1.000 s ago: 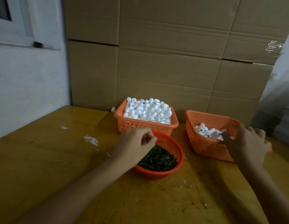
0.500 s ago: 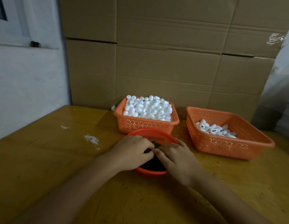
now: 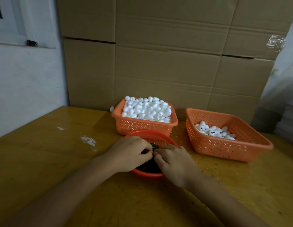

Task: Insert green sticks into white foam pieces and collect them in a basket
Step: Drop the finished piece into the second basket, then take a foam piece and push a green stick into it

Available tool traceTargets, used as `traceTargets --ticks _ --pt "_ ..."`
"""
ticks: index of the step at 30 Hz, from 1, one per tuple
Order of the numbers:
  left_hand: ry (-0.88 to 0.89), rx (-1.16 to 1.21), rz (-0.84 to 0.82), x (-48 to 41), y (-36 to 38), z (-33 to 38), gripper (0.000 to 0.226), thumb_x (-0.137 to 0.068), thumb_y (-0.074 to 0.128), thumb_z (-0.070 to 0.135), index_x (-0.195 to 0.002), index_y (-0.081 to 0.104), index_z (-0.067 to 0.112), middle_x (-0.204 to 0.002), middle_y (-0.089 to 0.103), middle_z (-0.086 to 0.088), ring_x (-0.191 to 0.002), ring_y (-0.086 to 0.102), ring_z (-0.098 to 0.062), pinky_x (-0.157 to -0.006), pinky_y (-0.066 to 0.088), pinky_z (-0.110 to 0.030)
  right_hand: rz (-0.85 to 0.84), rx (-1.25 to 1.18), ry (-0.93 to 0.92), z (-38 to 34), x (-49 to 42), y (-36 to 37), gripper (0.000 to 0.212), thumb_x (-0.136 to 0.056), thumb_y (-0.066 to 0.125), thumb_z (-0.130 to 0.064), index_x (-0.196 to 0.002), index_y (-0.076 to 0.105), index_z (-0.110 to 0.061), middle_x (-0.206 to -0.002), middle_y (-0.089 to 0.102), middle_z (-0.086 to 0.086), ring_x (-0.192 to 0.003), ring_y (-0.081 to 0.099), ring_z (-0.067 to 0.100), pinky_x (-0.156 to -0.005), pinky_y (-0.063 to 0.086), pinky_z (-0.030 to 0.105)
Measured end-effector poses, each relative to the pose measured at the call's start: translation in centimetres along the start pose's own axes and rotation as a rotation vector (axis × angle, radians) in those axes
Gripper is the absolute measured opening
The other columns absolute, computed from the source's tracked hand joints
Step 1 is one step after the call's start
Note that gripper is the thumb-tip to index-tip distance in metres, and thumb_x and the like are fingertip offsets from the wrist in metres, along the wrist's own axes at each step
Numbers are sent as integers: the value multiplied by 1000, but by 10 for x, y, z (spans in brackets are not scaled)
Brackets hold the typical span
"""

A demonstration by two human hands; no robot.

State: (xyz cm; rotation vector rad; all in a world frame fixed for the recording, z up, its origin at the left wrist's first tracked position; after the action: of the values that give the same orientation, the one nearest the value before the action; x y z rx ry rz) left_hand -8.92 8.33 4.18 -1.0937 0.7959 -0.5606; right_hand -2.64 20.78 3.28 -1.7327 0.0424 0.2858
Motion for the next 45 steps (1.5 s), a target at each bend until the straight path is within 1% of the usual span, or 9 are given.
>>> traceTargets --ticks 5,10,16,20,24,28,33,40,45 --pt "45 -82 220 -5 -17 2 9 -97 48 42 -97 48 33 -101 49 18 -100 44 -5 -78 49 -31 18 2 4 0 1 -2 40 -109 30 -40 -85 58 -24 -92 62 -9 -90 56 12 -83 35 38" --pt "-5 -149 473 -33 -45 -7 40 -100 56 36 -139 53 27 -141 49 6 -133 45 -15 -83 48 -33 9 41 4 -3 1 -1 42 -108 27 -42 -89 60 -26 -96 61 -10 -95 56 12 -80 32 37" --pt "-41 -67 80 -95 -35 -19 40 -112 38 43 -149 52 39 -158 45 4 -151 33 -23 -125 13 -46 1 22 7 -4 4 -2 42 -110 27 -40 -91 62 -25 -97 61 -9 -96 56 13 -83 36 37" --pt "-152 -68 -133 -111 -14 -25 47 -112 25 49 -133 64 36 -141 57 -3 -143 44 -30 -116 33 -52 -5 9 11 -4 4 -1 43 -109 27 -41 -90 62 -24 -98 62 -8 -95 56 14 -86 38 38" --pt "-176 27 78 -114 -19 -26 44 -110 42 42 -83 69 19 -111 70 -14 -105 64 -32 -98 42 -48 -3 14 12 -5 2 -1 43 -110 27 -41 -88 60 -24 -96 61 -8 -94 56 15 -88 39 39" --pt "-206 172 222 -115 -29 -36 49 -98 65 26 -51 53 18 -53 56 -1 -63 52 -13 -83 32 -34 22 14 7 -5 2 -2 42 -110 27 -41 -86 57 -26 -94 60 -9 -91 55 14 -85 37 39" --pt "-335 358 28 -118 -29 -44 9 -87 76 17 -83 85 18 -85 79 -6 -77 60 -7 -76 41 -13 19 15 3 -5 3 -3 41 -110 27 -42 -88 58 -27 -97 61 -10 -94 56 13 -86 38 39" --pt "-465 507 46 -119 -38 -52 21 -72 87 9 -84 84 27 -64 69 12 -59 60 4 -43 38 -3 17 7 1 -6 4 -3 41 -110 28 -40 -86 58 -25 -95 61 -9 -93 56 13 -86 40 38" --pt "-437 919 290 -119 -46 -49 27 -83 70 -5 -98 80 14 -104 79 -15 -90 76 -17 -89 64 -33 17 16 3 -5 4 -3 42 -110 27 -40 -87 58 -23 -96 62 -8 -94 56 14 -85 40 39"
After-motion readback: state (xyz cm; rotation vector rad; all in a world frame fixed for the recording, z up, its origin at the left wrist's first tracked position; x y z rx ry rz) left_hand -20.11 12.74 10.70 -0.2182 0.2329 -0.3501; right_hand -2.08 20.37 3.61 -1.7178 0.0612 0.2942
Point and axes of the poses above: each hand's wrist, its own x-axis away from the middle knuckle, its own y-axis out of the palm, z = x × y, the point moved 6 cm from there along -x, towards the middle knuckle
